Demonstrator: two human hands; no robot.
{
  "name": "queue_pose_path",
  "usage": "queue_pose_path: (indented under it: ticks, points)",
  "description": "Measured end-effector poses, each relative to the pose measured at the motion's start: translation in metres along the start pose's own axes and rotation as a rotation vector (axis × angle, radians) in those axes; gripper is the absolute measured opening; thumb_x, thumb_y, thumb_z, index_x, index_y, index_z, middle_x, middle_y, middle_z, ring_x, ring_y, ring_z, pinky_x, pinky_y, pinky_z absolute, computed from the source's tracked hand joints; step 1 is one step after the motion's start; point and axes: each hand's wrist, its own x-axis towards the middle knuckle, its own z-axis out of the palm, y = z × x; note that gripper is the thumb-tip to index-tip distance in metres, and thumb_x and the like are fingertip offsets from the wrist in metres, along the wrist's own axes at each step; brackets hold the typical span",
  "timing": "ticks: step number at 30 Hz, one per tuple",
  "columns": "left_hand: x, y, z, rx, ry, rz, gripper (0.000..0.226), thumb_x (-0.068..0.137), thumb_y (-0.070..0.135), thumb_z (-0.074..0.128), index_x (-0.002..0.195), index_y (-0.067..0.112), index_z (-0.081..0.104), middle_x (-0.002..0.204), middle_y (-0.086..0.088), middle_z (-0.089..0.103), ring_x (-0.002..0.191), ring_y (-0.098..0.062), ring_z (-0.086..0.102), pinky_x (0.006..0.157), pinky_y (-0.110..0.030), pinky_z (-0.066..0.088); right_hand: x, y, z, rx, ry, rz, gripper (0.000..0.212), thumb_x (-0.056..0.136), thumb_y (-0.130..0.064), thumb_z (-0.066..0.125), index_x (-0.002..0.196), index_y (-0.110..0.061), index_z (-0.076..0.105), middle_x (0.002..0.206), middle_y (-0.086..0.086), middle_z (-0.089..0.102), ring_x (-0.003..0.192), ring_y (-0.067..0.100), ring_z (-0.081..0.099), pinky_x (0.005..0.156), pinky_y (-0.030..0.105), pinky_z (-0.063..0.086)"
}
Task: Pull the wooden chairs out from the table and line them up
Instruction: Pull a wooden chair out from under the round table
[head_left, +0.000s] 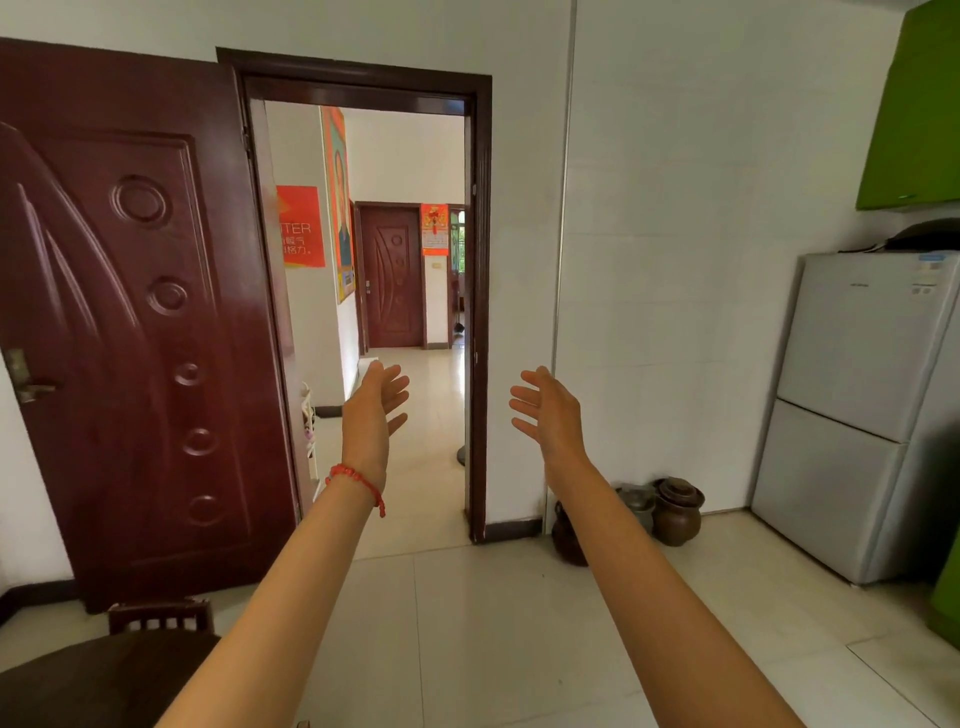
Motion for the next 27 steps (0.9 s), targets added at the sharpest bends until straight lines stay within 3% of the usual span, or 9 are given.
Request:
queue_pose_path:
  ticks: [11, 21, 27]
  points:
    - [0.163, -0.027, 0.026, 0.012, -0.016, 0.023, 0.047, 0.096, 0.037, 0.031, 0.127, 0.007, 0.05, 0.133, -0.014, 0.053, 0.122, -0.026, 0.049, 0.099, -0.039, 0.039, 0.154, 0.017, 0.044, 0.007, 0.034, 0.015, 0.036, 0.096, -0.029, 0.038, 0.12, -0.005, 0.053, 0.127, 0.021, 0.055, 0.119, 0.033, 0.052, 0.098, 0.039, 0.043]
    - [0.264, -0.069, 0.057, 0.019, -0.003, 0.01, 0.046, 0.096, 0.035, 0.031, 0.127, 0.007, 0.05, 0.133, -0.014, 0.052, 0.123, -0.026, 0.048, 0.1, -0.039, 0.039, 0.271, 0.051, 0.054, 0.043, 0.001, 0.06, 0.042, 0.097, -0.029, 0.038, 0.13, -0.005, 0.047, 0.132, 0.017, 0.052, 0.121, 0.029, 0.05, 0.1, 0.038, 0.041]
    - [0.337, -0.102, 0.087, 0.007, 0.019, 0.044, 0.044, 0.095, 0.038, 0.033, 0.121, 0.009, 0.054, 0.129, -0.012, 0.055, 0.12, -0.025, 0.05, 0.091, -0.033, 0.041, 0.358, 0.07, 0.051, 0.016, -0.038, 0.023, 0.043, 0.097, -0.032, 0.037, 0.131, -0.008, 0.046, 0.133, 0.016, 0.052, 0.12, 0.028, 0.05, 0.1, 0.037, 0.041]
